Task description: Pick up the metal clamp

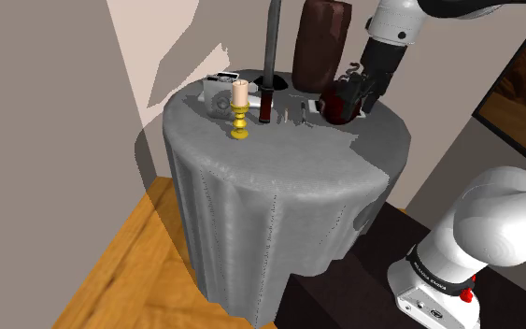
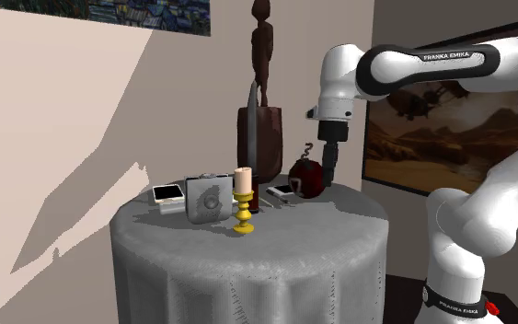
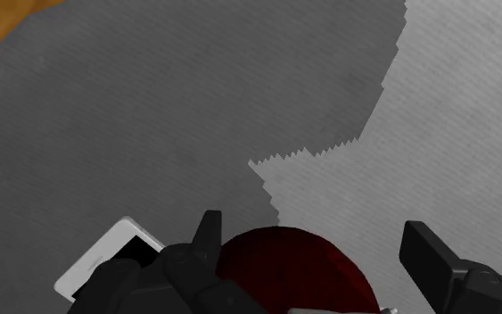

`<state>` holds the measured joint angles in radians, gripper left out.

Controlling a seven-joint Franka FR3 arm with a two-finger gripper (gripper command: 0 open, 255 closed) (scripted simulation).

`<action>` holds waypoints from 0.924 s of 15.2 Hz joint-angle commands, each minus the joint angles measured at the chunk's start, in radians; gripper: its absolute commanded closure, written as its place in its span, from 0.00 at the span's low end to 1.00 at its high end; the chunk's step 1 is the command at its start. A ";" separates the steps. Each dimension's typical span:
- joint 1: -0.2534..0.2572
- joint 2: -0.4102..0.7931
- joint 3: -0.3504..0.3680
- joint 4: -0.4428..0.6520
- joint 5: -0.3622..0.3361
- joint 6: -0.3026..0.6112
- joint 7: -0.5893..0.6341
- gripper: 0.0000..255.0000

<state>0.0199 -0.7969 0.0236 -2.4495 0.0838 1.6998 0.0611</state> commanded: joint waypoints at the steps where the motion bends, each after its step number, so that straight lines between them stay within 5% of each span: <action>1: 0.000 0.000 0.000 0.000 0.000 0.000 0.000 0.00; 14: 0.038 0.466 0.190 0.451 -0.009 0.021 0.195 0.00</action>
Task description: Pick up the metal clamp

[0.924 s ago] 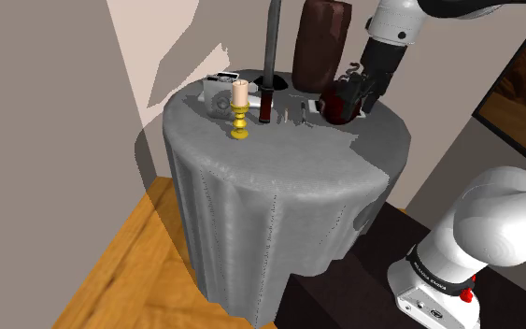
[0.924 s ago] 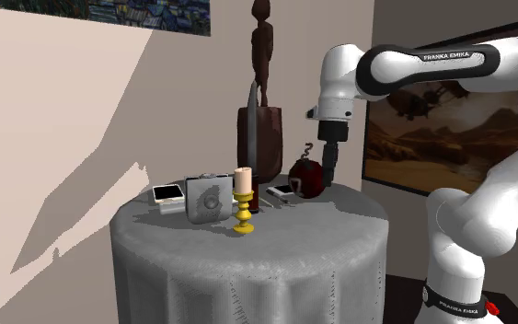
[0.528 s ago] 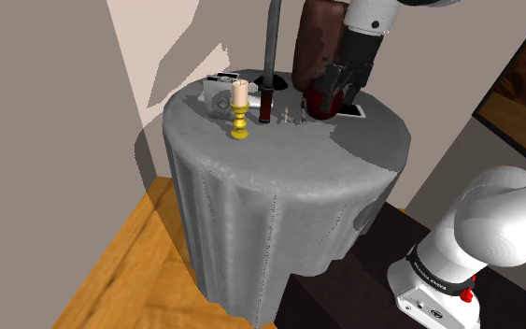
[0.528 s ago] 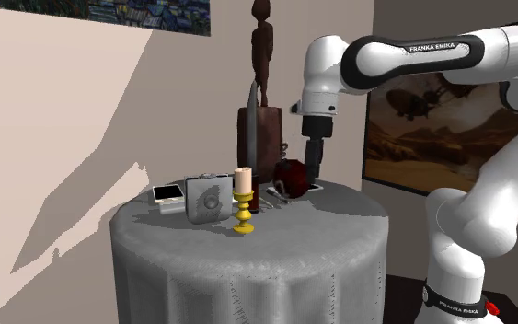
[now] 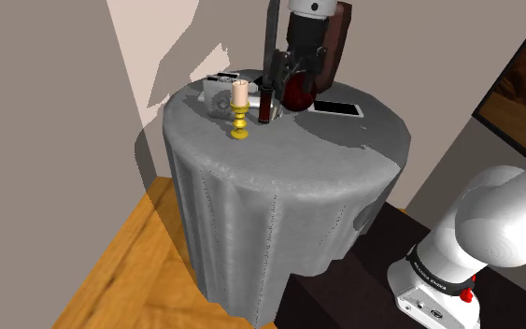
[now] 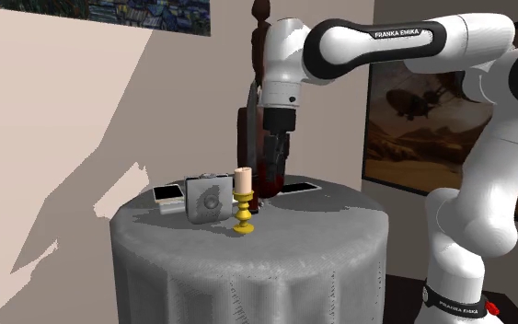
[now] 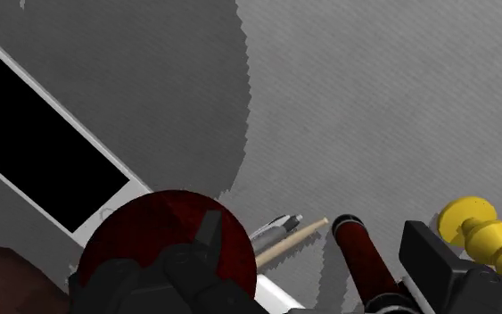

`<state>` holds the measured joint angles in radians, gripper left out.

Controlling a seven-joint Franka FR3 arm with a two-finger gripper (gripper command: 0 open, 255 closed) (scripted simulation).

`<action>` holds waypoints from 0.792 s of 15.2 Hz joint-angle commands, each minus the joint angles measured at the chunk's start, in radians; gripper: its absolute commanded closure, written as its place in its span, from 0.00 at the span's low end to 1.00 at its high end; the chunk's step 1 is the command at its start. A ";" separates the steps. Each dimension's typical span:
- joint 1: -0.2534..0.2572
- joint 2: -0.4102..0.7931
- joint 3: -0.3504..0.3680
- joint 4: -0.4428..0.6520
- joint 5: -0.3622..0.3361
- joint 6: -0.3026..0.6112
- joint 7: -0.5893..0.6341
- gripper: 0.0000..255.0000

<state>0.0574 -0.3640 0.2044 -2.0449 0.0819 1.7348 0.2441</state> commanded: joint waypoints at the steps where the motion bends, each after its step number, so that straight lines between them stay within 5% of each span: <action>1: 0.002 0.071 0.023 0.089 -0.016 -0.020 0.028 0.00; 10: 0.058 0.455 0.129 0.565 -0.151 -0.140 0.184 0.00; 12: 0.065 0.475 0.131 0.580 -0.160 -0.137 0.192 0.00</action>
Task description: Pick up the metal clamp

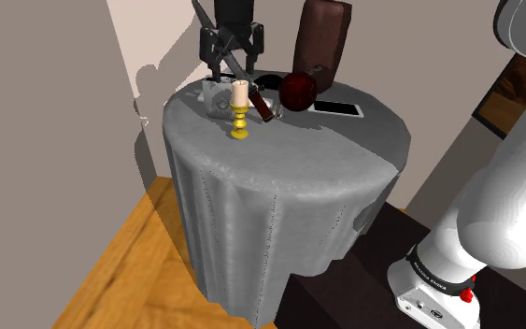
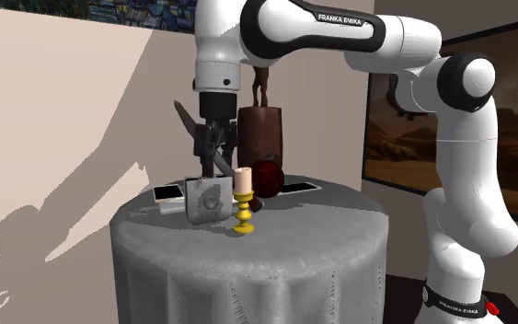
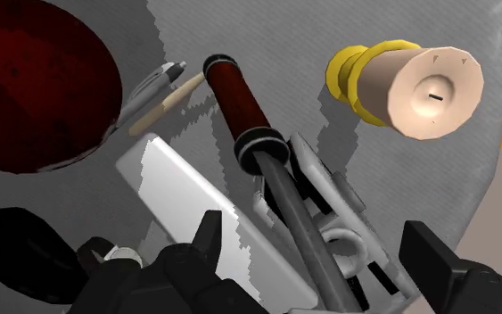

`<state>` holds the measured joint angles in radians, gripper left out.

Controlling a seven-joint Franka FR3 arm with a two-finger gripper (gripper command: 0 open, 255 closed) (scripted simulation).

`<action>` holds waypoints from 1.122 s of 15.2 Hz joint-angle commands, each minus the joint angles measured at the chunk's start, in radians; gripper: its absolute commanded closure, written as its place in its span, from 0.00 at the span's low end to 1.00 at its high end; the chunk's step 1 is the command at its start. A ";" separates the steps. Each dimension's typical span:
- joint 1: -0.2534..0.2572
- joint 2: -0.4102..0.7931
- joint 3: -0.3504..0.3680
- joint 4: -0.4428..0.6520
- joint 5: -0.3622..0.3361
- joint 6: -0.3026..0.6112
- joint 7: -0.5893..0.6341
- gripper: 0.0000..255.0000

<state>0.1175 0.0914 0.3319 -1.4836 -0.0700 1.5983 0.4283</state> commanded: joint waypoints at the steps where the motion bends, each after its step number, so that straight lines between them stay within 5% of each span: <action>1: 0.005 0.016 0.003 0.000 -0.007 0.015 0.008 0.00; 8: 0.000 -0.001 0.000 -0.097 -0.002 0.095 0.008 0.00; 9: 0.000 -0.002 0.000 -0.100 -0.001 0.097 0.007 1.00; 17: 0.000 -0.003 0.000 -0.100 -0.001 0.096 0.007 1.00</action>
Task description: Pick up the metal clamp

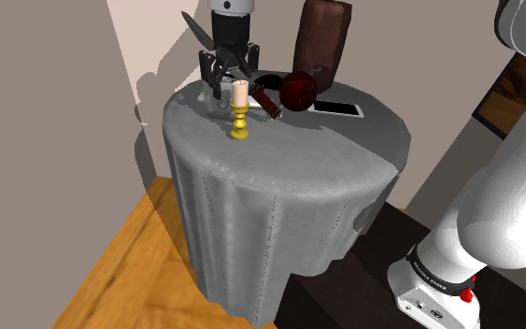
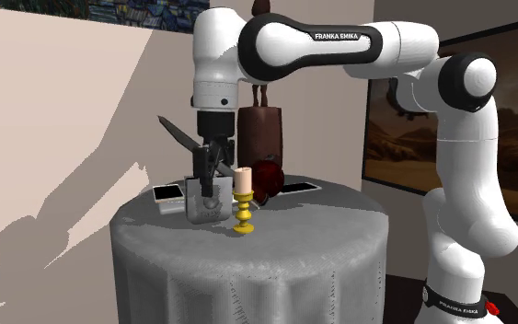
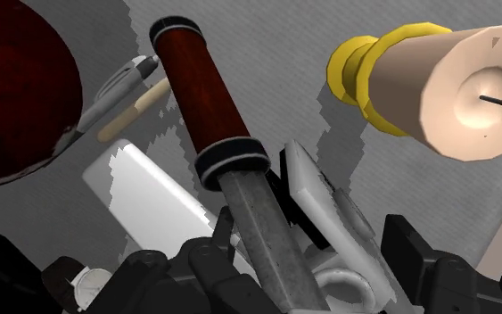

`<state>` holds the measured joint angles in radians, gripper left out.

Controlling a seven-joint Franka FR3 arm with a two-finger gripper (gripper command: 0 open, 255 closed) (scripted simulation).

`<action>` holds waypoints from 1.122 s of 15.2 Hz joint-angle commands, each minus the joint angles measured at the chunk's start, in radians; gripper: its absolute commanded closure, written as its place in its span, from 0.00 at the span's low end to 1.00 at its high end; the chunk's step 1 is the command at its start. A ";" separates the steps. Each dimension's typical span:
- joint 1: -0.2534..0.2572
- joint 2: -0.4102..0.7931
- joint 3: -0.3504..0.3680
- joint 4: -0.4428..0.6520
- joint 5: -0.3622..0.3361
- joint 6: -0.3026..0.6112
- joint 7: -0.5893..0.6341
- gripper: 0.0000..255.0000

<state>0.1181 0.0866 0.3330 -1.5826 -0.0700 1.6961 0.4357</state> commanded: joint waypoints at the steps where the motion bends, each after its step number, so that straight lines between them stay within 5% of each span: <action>1: 0.000 0.004 -0.001 0.002 -0.002 -0.002 0.000 1.00; 17: 0.019 0.075 0.008 0.302 -0.027 -0.235 0.005 1.00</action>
<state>0.1355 0.1593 0.3399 -1.2945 -0.0956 1.4722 0.4398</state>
